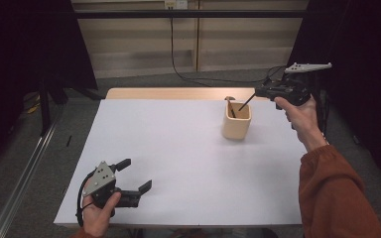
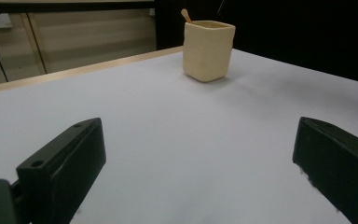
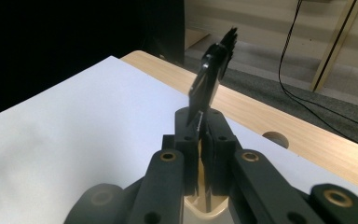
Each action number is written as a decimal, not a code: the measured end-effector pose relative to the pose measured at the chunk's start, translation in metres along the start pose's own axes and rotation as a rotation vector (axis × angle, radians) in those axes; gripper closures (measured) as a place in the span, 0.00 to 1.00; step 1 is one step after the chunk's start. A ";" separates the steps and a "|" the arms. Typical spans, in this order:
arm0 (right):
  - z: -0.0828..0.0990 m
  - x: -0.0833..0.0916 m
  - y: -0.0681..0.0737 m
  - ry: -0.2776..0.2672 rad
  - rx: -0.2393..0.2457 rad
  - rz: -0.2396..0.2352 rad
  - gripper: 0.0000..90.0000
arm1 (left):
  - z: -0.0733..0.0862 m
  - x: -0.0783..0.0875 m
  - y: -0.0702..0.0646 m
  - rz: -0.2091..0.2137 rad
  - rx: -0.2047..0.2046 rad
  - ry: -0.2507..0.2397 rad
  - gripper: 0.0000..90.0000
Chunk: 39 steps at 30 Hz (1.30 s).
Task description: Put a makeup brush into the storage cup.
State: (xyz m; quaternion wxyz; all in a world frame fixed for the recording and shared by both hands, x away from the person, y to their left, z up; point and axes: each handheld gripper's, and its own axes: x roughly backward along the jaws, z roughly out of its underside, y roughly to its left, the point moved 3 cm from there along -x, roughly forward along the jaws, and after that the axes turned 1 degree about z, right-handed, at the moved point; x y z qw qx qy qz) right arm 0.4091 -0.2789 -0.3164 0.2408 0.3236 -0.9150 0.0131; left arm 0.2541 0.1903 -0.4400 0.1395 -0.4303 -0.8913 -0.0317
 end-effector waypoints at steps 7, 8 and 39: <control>0.002 -0.013 0.001 0.025 0.011 0.007 0.94 | 0.000 0.001 0.001 -0.002 0.000 -0.002 0.03; 0.002 -0.014 0.002 0.029 0.011 0.008 0.94 | 0.001 0.001 0.001 -0.001 0.002 -0.001 0.03; 0.036 -0.040 -0.009 0.128 -0.018 0.030 0.94 | 0.002 -0.001 0.001 0.005 -0.005 0.008 0.03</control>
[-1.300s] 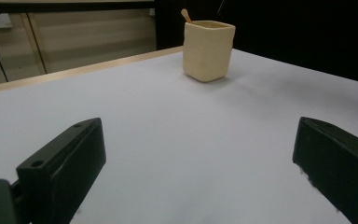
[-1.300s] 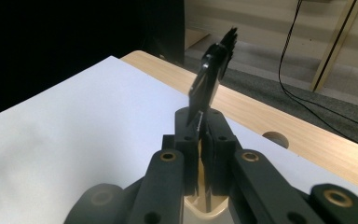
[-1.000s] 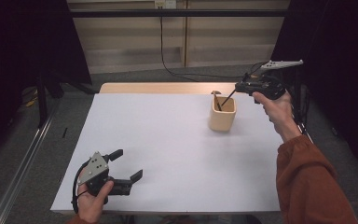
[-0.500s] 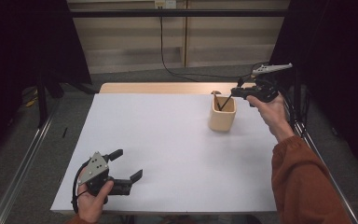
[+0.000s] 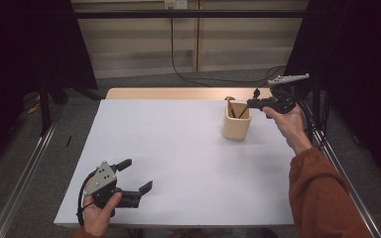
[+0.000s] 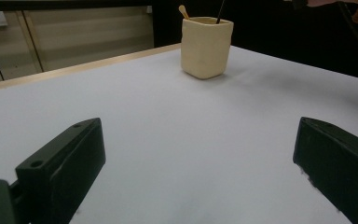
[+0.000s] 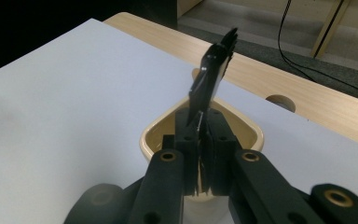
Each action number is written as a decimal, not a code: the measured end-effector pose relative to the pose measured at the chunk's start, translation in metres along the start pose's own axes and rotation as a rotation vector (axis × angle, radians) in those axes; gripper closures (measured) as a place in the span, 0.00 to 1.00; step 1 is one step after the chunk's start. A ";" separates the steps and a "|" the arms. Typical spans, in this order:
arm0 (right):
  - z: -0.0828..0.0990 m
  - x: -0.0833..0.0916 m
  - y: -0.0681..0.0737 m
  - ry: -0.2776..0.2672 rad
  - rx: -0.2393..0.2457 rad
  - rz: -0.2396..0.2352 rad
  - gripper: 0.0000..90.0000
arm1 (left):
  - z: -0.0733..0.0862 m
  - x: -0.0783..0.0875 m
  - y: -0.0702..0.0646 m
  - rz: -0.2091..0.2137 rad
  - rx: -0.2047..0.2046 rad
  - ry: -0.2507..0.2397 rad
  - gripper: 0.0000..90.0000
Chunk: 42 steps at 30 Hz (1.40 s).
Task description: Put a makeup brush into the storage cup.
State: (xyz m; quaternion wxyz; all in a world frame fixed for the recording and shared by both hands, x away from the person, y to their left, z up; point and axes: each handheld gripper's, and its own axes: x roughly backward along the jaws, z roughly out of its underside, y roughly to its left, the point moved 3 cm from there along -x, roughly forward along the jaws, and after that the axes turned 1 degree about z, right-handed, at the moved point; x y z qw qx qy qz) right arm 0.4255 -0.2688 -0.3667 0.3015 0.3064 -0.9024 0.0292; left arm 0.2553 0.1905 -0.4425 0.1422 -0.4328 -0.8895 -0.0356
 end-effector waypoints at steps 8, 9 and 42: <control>0.009 -0.005 0.000 0.002 -0.011 -0.005 0.94 | 0.000 0.000 0.000 0.007 0.001 0.002 0.03; 0.010 -0.005 0.000 0.000 -0.015 -0.006 0.94 | 0.000 -0.001 -0.001 0.008 -0.001 -0.001 0.03; 0.017 -0.006 0.004 -0.076 0.018 -0.001 0.21 | 0.001 -0.001 0.000 0.009 -0.002 0.006 0.03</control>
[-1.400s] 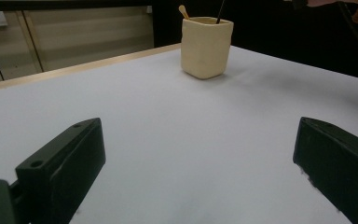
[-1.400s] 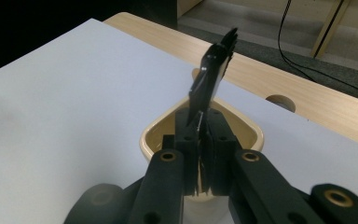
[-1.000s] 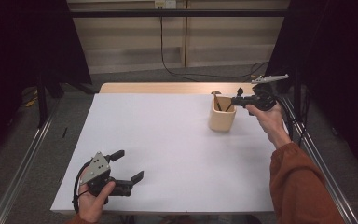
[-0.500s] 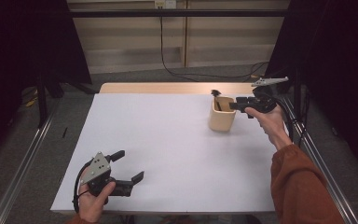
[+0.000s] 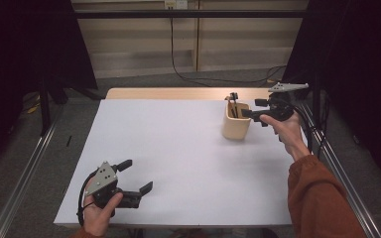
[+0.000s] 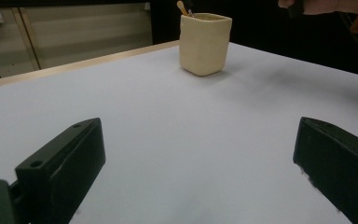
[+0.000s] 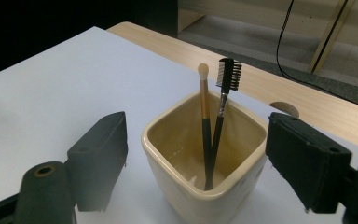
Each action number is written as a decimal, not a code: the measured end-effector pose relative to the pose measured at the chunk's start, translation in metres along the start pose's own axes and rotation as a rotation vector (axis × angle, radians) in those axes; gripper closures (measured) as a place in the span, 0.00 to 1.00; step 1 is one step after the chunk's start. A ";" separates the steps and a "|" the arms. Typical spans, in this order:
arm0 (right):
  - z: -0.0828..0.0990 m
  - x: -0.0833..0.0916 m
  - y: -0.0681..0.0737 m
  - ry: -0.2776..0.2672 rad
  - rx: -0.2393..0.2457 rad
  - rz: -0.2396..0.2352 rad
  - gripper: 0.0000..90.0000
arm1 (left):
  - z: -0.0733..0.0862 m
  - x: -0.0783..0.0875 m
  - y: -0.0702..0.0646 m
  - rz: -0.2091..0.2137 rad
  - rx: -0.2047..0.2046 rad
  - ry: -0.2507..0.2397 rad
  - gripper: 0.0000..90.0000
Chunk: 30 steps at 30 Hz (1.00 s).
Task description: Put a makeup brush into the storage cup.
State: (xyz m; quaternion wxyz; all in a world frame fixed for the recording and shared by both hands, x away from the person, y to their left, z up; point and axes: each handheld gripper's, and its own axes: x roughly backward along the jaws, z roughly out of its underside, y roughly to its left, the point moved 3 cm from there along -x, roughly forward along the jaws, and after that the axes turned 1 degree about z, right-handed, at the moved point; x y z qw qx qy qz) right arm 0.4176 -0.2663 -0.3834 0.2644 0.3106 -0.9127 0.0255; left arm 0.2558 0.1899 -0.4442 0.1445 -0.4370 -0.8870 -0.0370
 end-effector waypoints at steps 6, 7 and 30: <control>-0.001 -0.002 0.000 -0.018 -0.010 0.008 0.10 | 0.000 0.001 0.002 -0.012 0.007 0.001 0.03; -0.001 -0.003 0.000 -0.018 -0.016 0.009 0.06 | 0.000 0.001 0.002 -0.014 0.010 0.000 0.03; 0.017 0.008 0.001 -0.076 -0.047 0.051 0.03 | 0.003 0.007 0.002 -0.050 0.031 0.000 0.03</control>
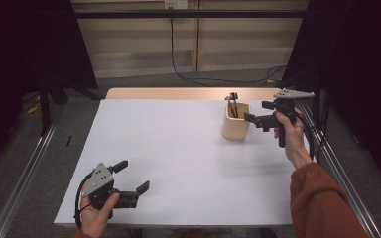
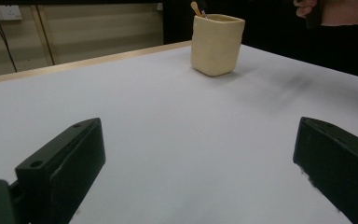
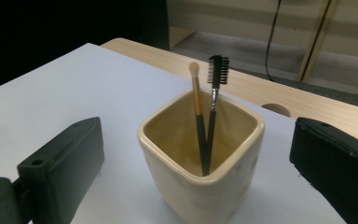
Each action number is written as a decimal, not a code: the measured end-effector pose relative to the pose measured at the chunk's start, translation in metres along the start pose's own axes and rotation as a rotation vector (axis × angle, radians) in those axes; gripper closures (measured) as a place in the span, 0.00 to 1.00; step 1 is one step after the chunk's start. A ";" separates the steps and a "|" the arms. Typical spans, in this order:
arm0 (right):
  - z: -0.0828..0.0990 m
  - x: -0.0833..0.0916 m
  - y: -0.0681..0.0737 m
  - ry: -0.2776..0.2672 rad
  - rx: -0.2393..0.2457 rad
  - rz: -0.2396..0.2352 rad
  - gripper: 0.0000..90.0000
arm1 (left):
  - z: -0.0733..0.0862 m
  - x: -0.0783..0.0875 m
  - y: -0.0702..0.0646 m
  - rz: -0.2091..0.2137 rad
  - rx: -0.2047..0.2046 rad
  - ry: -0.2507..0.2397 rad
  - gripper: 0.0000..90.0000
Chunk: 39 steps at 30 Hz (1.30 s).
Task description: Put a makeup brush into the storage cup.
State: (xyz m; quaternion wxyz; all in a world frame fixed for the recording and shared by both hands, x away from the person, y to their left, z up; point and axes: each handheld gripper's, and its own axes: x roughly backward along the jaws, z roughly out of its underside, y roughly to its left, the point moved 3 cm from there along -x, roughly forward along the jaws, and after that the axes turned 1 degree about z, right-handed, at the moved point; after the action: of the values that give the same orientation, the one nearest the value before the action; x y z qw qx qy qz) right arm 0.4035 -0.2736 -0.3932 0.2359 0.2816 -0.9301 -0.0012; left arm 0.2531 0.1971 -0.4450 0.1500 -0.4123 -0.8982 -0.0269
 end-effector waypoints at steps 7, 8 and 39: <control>0.009 0.006 0.005 -0.021 -0.008 0.045 0.02 | 0.000 0.000 0.000 0.005 0.010 0.003 0.03; 0.010 0.008 0.005 -0.022 -0.011 0.046 0.02 | 0.000 0.000 0.001 0.004 0.014 0.004 0.03; 0.056 0.070 0.029 -0.064 0.022 0.057 0.03 | -0.005 0.001 -0.006 0.014 -0.010 -0.010 0.02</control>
State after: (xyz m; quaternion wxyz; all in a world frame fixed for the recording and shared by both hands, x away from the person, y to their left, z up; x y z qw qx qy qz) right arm 0.3122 -0.2934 -0.4083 0.2030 0.2574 -0.9447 0.0066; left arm 0.2487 0.1930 -0.4395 0.1439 -0.4197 -0.8957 -0.0282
